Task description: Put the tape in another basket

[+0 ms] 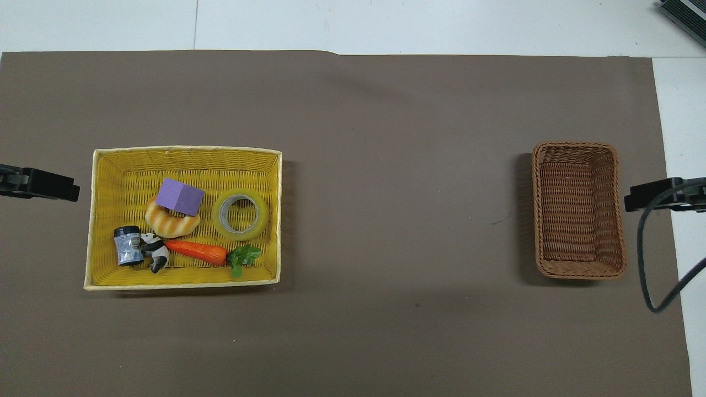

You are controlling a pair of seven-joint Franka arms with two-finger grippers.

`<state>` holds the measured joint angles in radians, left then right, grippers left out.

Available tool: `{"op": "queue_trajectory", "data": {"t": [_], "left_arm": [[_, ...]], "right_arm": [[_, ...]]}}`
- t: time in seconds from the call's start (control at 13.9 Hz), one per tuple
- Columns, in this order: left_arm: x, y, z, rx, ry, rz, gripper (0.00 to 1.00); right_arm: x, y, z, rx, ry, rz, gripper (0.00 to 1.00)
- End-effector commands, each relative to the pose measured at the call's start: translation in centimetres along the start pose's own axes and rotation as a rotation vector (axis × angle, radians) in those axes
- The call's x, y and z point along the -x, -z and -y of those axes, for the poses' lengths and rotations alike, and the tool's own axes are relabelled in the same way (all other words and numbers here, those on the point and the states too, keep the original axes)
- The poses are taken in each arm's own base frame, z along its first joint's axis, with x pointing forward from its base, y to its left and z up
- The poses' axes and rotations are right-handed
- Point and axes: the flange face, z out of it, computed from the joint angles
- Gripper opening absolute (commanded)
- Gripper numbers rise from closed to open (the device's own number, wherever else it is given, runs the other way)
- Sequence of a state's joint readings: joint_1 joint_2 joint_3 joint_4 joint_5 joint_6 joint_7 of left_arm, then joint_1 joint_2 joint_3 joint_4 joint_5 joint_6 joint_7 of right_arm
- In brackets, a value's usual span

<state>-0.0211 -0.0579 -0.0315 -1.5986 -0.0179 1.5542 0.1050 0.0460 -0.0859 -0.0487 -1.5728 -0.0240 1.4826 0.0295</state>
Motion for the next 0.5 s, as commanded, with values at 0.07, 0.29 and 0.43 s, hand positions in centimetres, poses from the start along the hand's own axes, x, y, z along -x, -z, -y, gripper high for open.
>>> {"op": "queue_trajectory", "data": {"t": [0.07,0.29,0.43], "left_arm": [[-0.34,0.02,0.45,0.011,-0.013,-0.003,1.0],[-0.22,0.12,1.01,0.011,-0.001,-0.005,1.0],[-0.21,0.03,1.01,0.011,-0.001,-0.002,1.0]], "right_arm": [[0.59,-0.04,0.04,-0.007,-0.012,0.01,1.0],[0.58,-0.05,-0.04,-0.007,-0.012,0.01,1.0],[0.59,-0.05,-0.02,-0.009,-0.011,0.01,1.0]]}}
